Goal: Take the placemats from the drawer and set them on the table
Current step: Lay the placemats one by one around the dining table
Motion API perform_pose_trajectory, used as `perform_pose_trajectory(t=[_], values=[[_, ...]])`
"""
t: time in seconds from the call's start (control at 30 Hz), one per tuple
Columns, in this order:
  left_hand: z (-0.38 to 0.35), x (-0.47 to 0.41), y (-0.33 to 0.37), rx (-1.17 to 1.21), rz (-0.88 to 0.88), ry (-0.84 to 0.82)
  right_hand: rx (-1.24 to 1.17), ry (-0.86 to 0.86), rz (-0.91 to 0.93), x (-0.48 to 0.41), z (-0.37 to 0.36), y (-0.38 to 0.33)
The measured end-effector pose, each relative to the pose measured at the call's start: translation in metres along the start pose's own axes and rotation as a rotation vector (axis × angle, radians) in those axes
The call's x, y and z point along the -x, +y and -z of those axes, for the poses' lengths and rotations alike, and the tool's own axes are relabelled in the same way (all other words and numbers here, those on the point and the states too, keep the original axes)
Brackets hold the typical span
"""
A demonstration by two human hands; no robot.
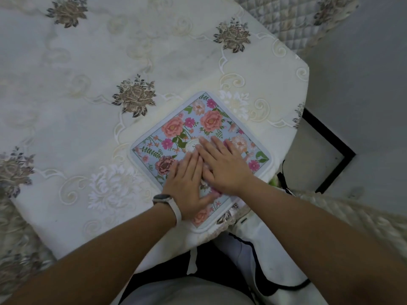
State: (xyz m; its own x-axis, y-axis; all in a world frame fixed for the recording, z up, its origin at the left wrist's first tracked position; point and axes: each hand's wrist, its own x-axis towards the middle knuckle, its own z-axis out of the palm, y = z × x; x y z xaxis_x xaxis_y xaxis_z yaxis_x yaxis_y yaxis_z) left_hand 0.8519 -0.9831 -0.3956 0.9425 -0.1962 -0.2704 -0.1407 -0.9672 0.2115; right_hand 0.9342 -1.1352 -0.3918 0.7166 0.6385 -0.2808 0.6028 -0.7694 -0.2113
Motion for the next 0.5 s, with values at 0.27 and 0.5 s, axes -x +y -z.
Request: perform_pose_trajectory(t=[0.27,0.5], values=[[0.025,-0.039,-0.065,-0.009,0.17,0.062,-0.106,0.068,-0.382,-0.008,0.013,0.035],[0.022,0.023,-0.097,0.092,0.238,0.035,-0.219,0.094,-0.614,0.049,0.004,0.033]])
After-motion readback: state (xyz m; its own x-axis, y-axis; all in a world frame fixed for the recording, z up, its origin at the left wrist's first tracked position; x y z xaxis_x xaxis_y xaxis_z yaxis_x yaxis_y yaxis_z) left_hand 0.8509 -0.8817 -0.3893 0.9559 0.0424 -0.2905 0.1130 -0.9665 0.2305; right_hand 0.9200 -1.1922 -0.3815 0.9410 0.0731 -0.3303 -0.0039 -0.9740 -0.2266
